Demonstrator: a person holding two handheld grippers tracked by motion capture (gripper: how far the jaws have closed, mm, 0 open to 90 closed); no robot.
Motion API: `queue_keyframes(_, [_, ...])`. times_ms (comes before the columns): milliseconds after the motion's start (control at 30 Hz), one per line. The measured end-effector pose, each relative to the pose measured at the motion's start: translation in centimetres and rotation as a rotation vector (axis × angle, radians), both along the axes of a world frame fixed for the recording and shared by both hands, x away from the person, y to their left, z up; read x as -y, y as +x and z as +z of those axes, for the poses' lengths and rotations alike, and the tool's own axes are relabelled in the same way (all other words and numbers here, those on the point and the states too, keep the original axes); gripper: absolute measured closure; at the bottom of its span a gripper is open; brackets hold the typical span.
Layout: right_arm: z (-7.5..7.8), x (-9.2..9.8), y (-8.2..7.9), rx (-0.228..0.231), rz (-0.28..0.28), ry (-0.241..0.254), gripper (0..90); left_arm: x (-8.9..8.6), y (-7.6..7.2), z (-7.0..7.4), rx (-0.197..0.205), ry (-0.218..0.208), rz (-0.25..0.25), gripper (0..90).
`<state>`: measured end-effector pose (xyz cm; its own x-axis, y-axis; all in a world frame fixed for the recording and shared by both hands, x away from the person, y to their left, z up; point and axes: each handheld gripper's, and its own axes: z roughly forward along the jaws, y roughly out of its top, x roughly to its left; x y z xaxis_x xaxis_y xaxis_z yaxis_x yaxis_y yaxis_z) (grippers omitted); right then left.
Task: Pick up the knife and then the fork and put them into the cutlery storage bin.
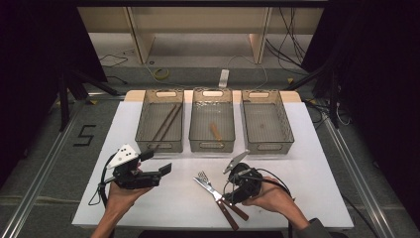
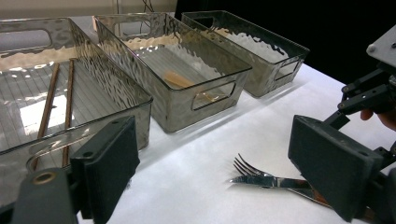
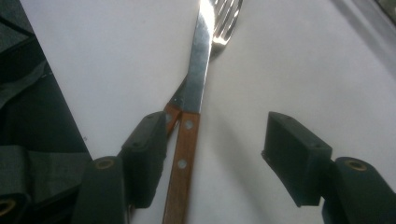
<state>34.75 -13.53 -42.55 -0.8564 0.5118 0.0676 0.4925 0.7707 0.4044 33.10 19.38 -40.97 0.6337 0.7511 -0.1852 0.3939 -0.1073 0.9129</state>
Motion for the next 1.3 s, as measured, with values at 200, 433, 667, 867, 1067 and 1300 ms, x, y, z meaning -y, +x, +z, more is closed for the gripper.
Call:
queue_keyframes(200, [-0.7, -0.2, -0.4, -0.013, 0.016, -0.029, 45.3, 0.0, 0.0, 0.0, -0.001, 0.001, 0.001, 15.3])
queue_keyframes(433, [-1.7, -0.6, -0.8, -0.024, 0.050, -0.064, 49.9, 0.0, 0.0, 0.0, -0.001, 0.004, -0.002, 15.4])
queue_keyframes(667, [-2.2, -1.0, -1.3, -0.020, 0.073, -0.098, 54.0, 0.1, -0.1, 0.0, -0.001, 0.004, -0.002, 15.3])
queue_keyframes(867, [-2.4, -1.1, -1.6, -0.017, 0.084, -0.130, 56.2, 0.1, 0.0, 0.0, -0.001, 0.005, -0.002, 15.3])
queue_keyframes(1067, [-2.8, -1.2, -1.8, -0.008, 0.097, -0.150, 59.4, 0.1, -0.1, 0.0, 0.000, 0.005, -0.001, 15.3])
queue_keyframes(1300, [-3.1, -1.1, -1.7, -0.011, 0.106, -0.172, 63.7, 0.1, 0.0, -0.1, -0.002, 0.007, 0.000, 15.3])
